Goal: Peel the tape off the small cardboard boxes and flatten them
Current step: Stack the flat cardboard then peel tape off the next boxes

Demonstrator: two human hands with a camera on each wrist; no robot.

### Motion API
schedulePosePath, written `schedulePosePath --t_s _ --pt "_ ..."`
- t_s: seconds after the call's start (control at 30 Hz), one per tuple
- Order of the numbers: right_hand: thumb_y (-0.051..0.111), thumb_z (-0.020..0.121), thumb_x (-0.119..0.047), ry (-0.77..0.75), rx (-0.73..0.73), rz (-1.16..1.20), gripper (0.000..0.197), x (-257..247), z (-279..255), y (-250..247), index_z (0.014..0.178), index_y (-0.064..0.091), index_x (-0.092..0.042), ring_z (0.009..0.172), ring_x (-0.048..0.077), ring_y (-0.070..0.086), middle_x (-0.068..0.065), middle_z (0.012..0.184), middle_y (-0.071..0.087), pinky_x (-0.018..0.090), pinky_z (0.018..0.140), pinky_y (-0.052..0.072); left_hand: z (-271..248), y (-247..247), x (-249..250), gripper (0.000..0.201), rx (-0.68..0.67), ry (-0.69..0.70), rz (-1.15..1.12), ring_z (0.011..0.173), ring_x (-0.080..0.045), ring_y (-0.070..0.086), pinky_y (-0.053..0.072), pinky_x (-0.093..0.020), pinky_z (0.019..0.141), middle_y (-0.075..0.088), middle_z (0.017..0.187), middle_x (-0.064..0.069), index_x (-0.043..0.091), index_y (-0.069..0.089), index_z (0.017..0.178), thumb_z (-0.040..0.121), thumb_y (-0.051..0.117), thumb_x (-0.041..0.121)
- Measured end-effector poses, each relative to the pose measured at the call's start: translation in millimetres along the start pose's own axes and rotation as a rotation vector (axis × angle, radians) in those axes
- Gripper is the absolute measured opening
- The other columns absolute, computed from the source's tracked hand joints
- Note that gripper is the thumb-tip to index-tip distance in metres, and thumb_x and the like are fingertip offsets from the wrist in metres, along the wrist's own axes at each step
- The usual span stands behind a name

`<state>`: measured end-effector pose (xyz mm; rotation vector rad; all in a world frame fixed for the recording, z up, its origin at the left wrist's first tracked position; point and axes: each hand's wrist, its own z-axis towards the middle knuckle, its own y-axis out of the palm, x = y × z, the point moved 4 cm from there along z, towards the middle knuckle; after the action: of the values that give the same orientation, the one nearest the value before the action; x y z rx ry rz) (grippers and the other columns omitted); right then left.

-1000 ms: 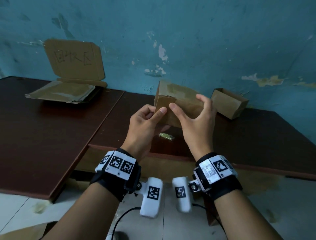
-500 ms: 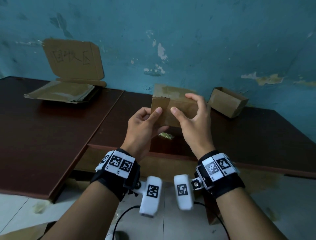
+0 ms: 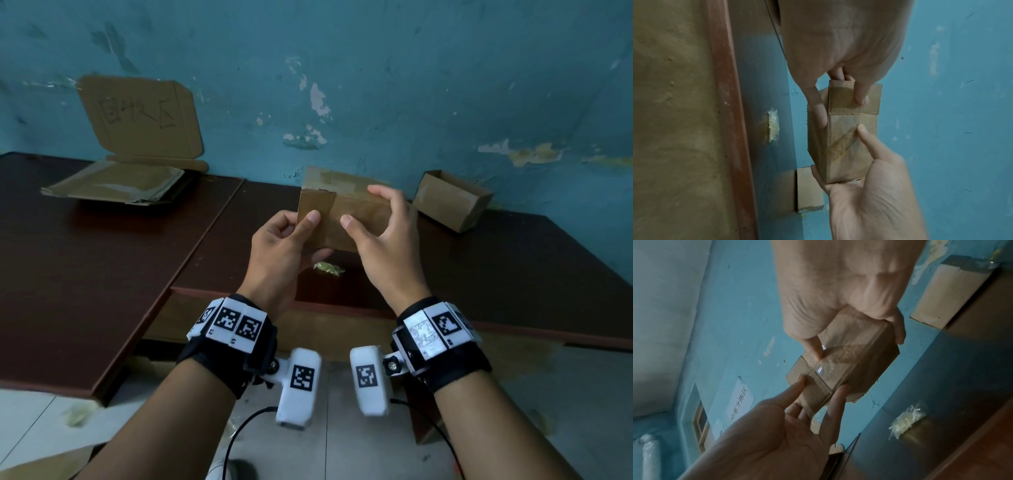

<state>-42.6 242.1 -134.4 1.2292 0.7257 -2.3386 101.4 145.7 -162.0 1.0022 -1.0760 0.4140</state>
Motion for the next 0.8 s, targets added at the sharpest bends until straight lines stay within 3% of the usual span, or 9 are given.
schedulePosePath --t_s 0.07,0.13,0.2,0.27,0.3,0.5,0.63,0.73,0.8 --pt "0.083 0.097 -0.028 0.023 -0.024 0.024 0.05 -0.3 -1.2 0.1 0.141 0.06 -0.032 0.12 -0.006 0.052 0.003 0.152 0.045 -0.007 0.089 0.038 0.5 -0.4 1.2 0.018 0.002 0.01 0.004 0.1 -0.026 0.078 0.068 -0.039 0.083 0.079 0.099 -0.011 0.01 0.063 0.09 0.106 0.068 0.016" --pt "0.085 0.094 -0.043 0.02 -0.011 0.002 0.053 -1.6 -3.2 -0.5 0.14 0.06 -0.035 0.12 -0.008 0.05 0.001 0.152 0.046 -0.009 0.089 0.035 0.1 0.0 1.5 0.017 -0.003 0.017 0.012 0.099 -0.026 0.078 0.068 -0.04 0.083 0.079 0.099 -0.012 0.01 0.063 0.09 0.106 0.068 0.016" --pt "0.088 0.091 -0.046 -0.009 0.021 -0.044 0.057 -2.4 -3.3 -0.6 0.14 0.061 -0.033 0.129 0.004 0.052 0.003 0.151 0.049 -0.003 0.098 0.039 -0.5 -0.1 1.6 0.017 -0.007 0.025 0.02 0.101 -0.028 0.078 0.068 -0.04 0.083 0.079 0.103 -0.014 0.011 0.064 0.09 0.106 0.069 0.017" --pt "0.088 0.091 -0.043 -0.025 0.043 -0.072 0.058 -2.5 -1.3 -1.5 0.141 0.062 -0.031 0.136 0.013 0.055 0.005 0.149 0.053 0.014 0.107 0.046 -0.2 -0.2 1.4 0.017 -0.006 0.029 0.021 0.104 -0.03 0.077 0.069 -0.04 0.082 0.079 0.106 -0.016 0.011 0.064 0.09 0.105 0.069 0.017" --pt "0.089 0.091 -0.042 -0.033 0.045 -0.086 0.057 -2.4 -0.1 -2.0 0.141 0.063 -0.03 0.137 0.015 0.055 0.005 0.148 0.055 0.017 0.107 0.047 0.1 -0.2 0.8 0.018 -0.003 0.029 0.017 0.104 -0.03 0.077 0.069 -0.04 0.082 0.079 0.107 -0.016 0.011 0.064 0.09 0.105 0.069 0.017" --pt "0.088 0.093 -0.036 -0.047 -0.014 -0.175 0.06 0.9 2.4 -0.9 0.147 0.062 -0.031 0.135 0.008 0.054 0.0 0.151 0.06 0.013 0.105 0.041 2.8 -6.9 0.0 0.016 0.037 0.017 0.017 0.102 -0.031 0.078 0.069 -0.038 0.078 0.079 0.103 -0.013 0.01 0.065 0.093 0.105 0.069 0.019" --pt "0.086 0.094 -0.038 -0.005 -0.074 -0.135 0.064 0.0 0.8 -3.5 0.152 0.058 -0.037 0.134 0.003 0.052 -0.003 0.153 0.057 0.023 0.112 0.045 3.0 -7.5 1.2 0.016 0.049 0.019 0.03 0.099 -0.029 0.078 0.067 -0.043 0.085 0.079 0.1 -0.012 0.011 0.066 0.094 0.106 0.069 0.02" --pt "0.086 0.091 -0.052 0.008 -0.053 -0.12 0.068 -0.4 -1.8 -3.1 0.151 0.059 -0.037 0.143 0.007 0.05 -0.005 0.157 0.055 0.025 0.112 0.044 2.6 -5.7 0.6 0.015 0.046 0.027 0.046 0.099 -0.03 0.079 0.068 -0.041 0.083 0.08 0.104 -0.014 0.011 0.066 0.095 0.107 0.068 0.021" --pt "0.088 0.09 -0.049 -0.017 -0.01 -0.159 0.065 -0.4 -0.5 -2.8 0.149 0.062 -0.034 0.143 0.011 0.055 -0.003 0.154 0.061 0.028 0.114 0.047 2.4 -5.4 0.6 0.016 0.047 0.038 0.046 0.098 -0.031 0.079 0.068 -0.039 0.08 0.08 0.104 -0.015 0.011 0.065 0.094 0.107 0.068 0.021"
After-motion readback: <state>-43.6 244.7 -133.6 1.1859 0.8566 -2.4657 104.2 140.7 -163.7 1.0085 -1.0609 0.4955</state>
